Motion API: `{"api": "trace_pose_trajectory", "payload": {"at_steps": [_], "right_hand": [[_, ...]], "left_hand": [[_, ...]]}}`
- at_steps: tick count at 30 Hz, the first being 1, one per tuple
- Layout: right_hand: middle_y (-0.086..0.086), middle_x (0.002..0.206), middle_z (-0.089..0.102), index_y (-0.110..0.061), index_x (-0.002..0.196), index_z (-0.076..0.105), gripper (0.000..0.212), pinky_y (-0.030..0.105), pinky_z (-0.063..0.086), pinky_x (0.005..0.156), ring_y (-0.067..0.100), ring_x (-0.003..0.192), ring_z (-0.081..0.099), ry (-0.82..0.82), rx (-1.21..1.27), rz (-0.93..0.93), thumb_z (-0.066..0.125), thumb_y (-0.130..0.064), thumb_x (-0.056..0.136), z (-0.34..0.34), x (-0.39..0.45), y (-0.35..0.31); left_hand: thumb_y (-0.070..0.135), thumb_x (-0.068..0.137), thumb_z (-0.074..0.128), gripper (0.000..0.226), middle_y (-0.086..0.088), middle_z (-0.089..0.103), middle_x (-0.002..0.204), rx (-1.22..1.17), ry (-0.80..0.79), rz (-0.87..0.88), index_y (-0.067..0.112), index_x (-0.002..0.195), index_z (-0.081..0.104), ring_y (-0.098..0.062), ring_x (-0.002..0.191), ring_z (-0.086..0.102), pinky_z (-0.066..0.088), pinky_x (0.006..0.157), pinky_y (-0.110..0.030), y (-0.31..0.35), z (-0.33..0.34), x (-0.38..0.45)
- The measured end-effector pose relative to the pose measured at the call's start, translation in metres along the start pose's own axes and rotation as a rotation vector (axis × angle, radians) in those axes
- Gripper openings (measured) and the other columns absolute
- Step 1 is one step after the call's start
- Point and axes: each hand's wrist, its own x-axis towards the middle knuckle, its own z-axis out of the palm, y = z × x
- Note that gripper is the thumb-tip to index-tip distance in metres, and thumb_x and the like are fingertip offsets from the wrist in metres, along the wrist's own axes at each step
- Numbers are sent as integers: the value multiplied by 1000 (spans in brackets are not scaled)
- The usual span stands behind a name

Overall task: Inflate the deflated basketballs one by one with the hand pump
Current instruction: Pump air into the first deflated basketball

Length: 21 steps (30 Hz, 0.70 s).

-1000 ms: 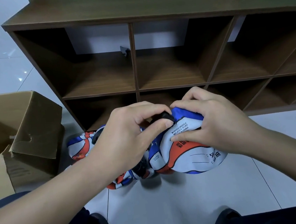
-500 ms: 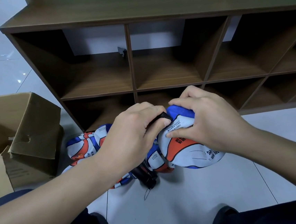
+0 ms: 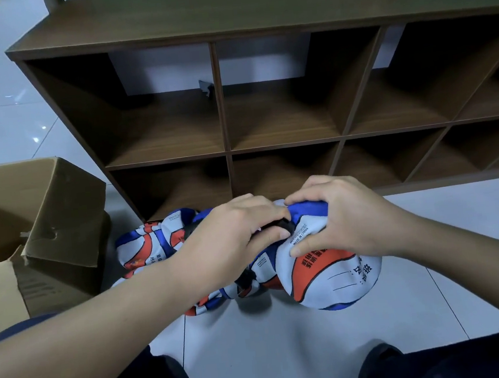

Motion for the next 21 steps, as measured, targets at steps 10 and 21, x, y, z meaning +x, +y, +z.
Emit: {"api": "trace_pose_trajectory", "payload": {"at_steps": [10,21], "right_hand": [[-26,118,58,-43,129,71,76,33,58,91,0,110,61,53,68,9,92,-72,62,-1,6,22],[-21,122,60,-45,126,71,68,31,60,91,3,114,63,45,157,-5,97,-60,64,-12,3,31]], "left_hand": [[44,92,85,47,23,67,108,-86,11,-233,38,137,72,0,99,65,49,83,-11,-10,-17,2],[47,67,96,109,-3,55,151,-341,-483,-892,43,158,37,-27,128,65,54,111,-44,-97,-1,-37]]}}
